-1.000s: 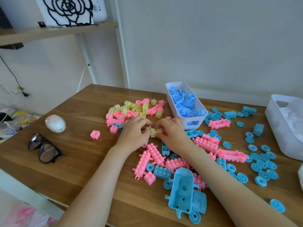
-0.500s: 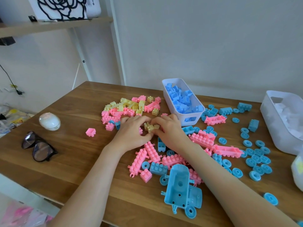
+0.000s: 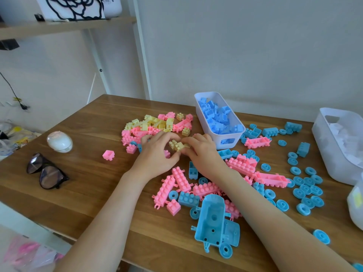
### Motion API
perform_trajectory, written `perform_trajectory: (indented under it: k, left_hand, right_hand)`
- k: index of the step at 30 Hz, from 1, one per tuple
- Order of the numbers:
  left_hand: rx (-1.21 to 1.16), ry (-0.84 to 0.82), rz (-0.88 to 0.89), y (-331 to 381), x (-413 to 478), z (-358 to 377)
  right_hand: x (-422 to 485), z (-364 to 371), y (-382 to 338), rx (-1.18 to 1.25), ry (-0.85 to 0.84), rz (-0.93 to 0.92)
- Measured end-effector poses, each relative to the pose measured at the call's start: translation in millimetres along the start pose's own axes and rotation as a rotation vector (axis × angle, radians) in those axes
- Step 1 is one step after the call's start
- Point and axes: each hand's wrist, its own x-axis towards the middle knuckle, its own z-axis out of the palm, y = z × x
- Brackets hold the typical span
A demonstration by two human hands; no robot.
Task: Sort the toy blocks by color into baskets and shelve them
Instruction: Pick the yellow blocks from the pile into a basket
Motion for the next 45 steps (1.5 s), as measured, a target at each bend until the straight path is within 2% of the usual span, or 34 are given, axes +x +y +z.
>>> perform_trajectory:
  k: [9, 15, 22, 29, 33, 36, 40, 45]
  left_hand:
    - [-0.054, -0.014, -0.016, 4, 0, -2]
    - [-0.122, 0.096, 0.003, 22, 0, -13]
    - [-0.149, 0.216, 0.146, 77, -7, -25]
    - [-0.267, 0.111, 0.288, 173, -12, 3]
    - [-0.373, 0.044, 0.357, 243, 0, 34]
    - [-0.439, -0.116, 0.388, 287, 2, 57]
    - [-0.393, -0.342, 0.408, 321, 2, 89]
    - [-0.203, -0.611, 0.42, 345, 0, 111]
  right_hand:
    - [0, -3, 2, 0.056, 0.029, -0.017]
    - [2, -27, -9, 0.233, -0.001, 0.004]
    - [-35, -84, -18, 0.696, -0.01, 0.084]
    - [-106, -149, 27, 0.783, 0.115, 0.177]
    - [-149, -193, 68, 0.683, 0.248, 0.289]
    - [-188, -224, 100, 0.506, 0.293, 0.364]
    - [-234, -249, 130, 0.223, 0.258, 0.501]
    - [-261, -252, 139, -0.136, 0.116, 0.615]
